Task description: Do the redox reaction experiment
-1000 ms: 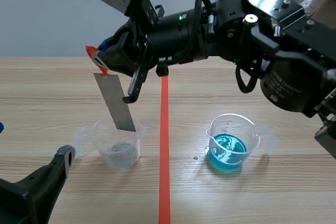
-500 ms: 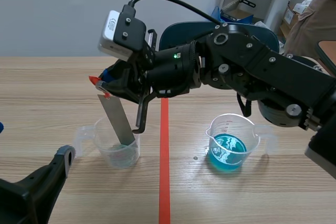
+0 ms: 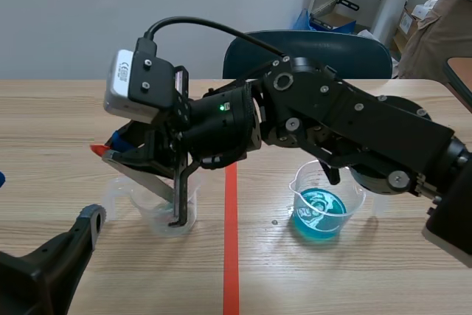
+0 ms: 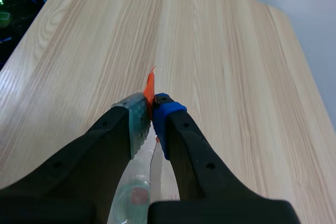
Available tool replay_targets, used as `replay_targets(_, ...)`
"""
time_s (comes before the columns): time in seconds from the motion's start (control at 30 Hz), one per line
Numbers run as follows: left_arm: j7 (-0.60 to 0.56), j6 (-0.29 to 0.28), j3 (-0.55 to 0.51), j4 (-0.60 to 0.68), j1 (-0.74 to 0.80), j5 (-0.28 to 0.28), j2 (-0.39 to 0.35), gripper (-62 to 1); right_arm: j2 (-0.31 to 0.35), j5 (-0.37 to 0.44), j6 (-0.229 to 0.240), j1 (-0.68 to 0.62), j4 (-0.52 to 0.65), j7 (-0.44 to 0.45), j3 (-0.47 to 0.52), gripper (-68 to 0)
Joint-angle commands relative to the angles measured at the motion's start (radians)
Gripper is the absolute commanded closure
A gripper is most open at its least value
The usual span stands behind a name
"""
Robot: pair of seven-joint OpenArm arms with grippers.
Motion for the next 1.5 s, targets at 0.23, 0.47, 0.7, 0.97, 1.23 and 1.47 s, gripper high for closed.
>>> replay_targets(0.23,-0.015,-0.002,0.000,0.014,0.000,0.002,0.003,-62.3,0.000,-0.006,0.011,0.020,0.011,-0.020,-0.015,-9.0)
replay_targets(0.47,-0.015,-0.002,0.000,0.014,0.000,0.002,0.003,-62.3,0.000,-0.006,0.011,0.020,0.011,-0.023,-0.015,-31.1)
replay_targets(0.7,-0.015,-0.002,0.000,0.014,0.000,0.002,0.003,-62.3,0.000,-0.005,0.011,0.020,0.011,-0.019,-0.015,-57.9)
replay_targets(0.97,-0.015,-0.002,0.000,0.014,0.000,0.002,0.003,-62.3,0.000,-0.005,0.011,0.019,0.011,-0.019,-0.015,-67.9)
replay_targets(1.23,-0.015,-0.002,0.000,0.014,0.000,0.002,0.003,-62.3,0.000,-0.001,0.011,0.019,0.011,-0.019,-0.015,-67.9)
replay_targets(1.47,-0.015,-0.002,0.000,0.014,0.000,0.002,0.003,-62.3,0.000,-0.001,0.011,0.019,0.011,-0.019,-0.014,-67.9)
